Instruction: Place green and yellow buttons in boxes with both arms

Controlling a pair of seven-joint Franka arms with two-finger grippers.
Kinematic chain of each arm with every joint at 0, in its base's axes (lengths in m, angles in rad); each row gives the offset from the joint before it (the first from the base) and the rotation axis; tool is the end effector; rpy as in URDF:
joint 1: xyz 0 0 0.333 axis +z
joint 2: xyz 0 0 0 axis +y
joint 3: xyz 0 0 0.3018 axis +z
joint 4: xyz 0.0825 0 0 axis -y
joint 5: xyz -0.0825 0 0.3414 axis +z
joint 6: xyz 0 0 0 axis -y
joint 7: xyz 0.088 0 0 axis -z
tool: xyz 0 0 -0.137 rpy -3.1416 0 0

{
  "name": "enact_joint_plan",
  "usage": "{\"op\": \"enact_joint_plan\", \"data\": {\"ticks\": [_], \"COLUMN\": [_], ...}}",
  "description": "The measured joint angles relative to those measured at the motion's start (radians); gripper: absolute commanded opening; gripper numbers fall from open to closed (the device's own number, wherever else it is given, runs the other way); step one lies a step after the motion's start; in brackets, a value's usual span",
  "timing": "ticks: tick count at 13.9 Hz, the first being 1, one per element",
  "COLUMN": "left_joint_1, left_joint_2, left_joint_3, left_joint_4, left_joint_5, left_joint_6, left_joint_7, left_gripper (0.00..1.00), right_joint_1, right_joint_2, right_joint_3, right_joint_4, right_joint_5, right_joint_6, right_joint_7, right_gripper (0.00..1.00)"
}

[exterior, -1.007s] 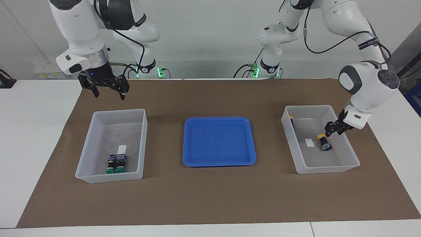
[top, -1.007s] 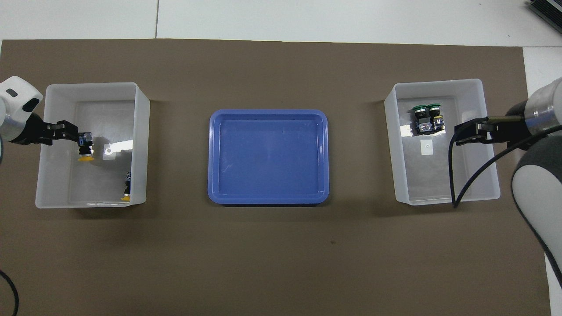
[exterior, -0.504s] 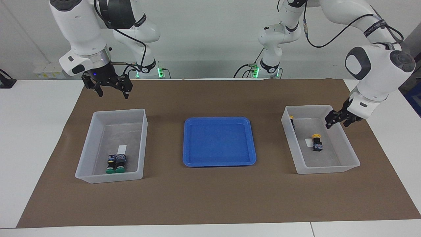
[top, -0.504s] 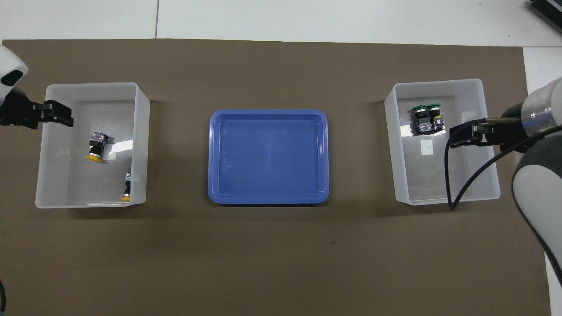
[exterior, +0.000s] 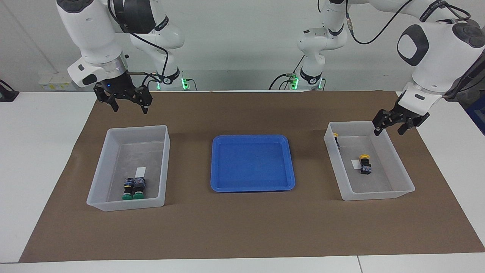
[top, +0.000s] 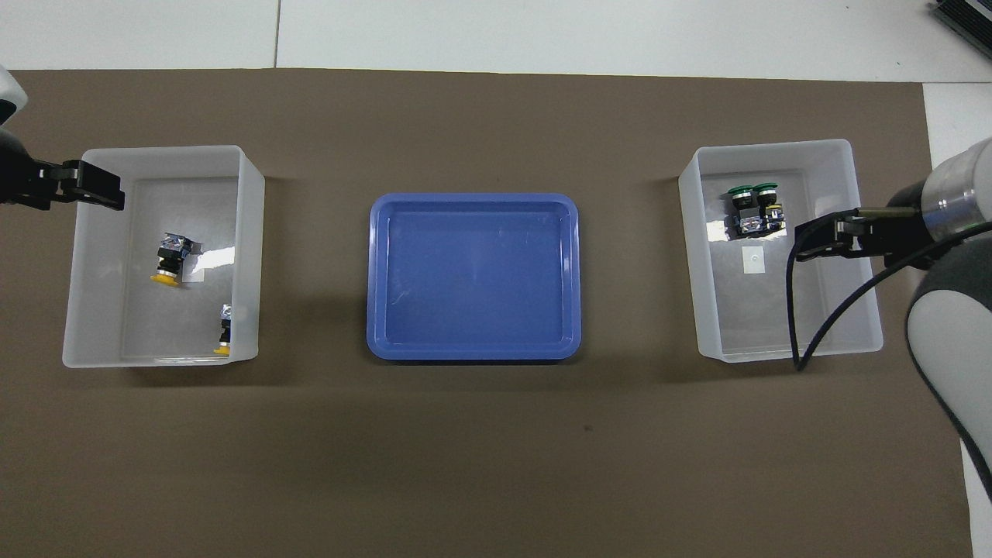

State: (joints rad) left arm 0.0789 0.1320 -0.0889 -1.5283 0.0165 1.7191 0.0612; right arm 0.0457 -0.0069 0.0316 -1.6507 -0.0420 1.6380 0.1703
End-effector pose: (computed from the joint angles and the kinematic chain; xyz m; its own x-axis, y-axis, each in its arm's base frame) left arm 0.5647 -0.0008 0.5416 0.9957 -0.0721 0.0589 -0.0717 -0.9974 -0.0084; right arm 0.5130 0.0343 0.5553 0.9959 -0.0899 0.0014 -0.0899 -0.9950 0.0425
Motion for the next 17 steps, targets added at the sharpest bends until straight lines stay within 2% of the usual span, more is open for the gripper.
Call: {"op": "enact_joint_plan", "data": {"ticks": [7,17], "left_joint_1": [-0.007,-0.006], "left_joint_2": [-0.095,-0.107], "left_joint_3": [-0.061,-0.058], "left_joint_4": [-0.003,-0.046], "left_joint_5": [0.000,0.000], "left_joint_6": [-0.054,-0.058], "left_joint_7": [0.000,0.000], "left_gripper": [1.00,1.00], "right_joint_1": [0.000,0.000], "right_joint_2": [0.000,0.000], "right_joint_3": [0.000,0.000], "right_joint_4": [0.000,0.000], "right_joint_5": [0.000,0.000], "right_joint_6": [0.000,0.000], "right_joint_7": [0.000,0.000], "right_gripper": [1.00,1.00]}}
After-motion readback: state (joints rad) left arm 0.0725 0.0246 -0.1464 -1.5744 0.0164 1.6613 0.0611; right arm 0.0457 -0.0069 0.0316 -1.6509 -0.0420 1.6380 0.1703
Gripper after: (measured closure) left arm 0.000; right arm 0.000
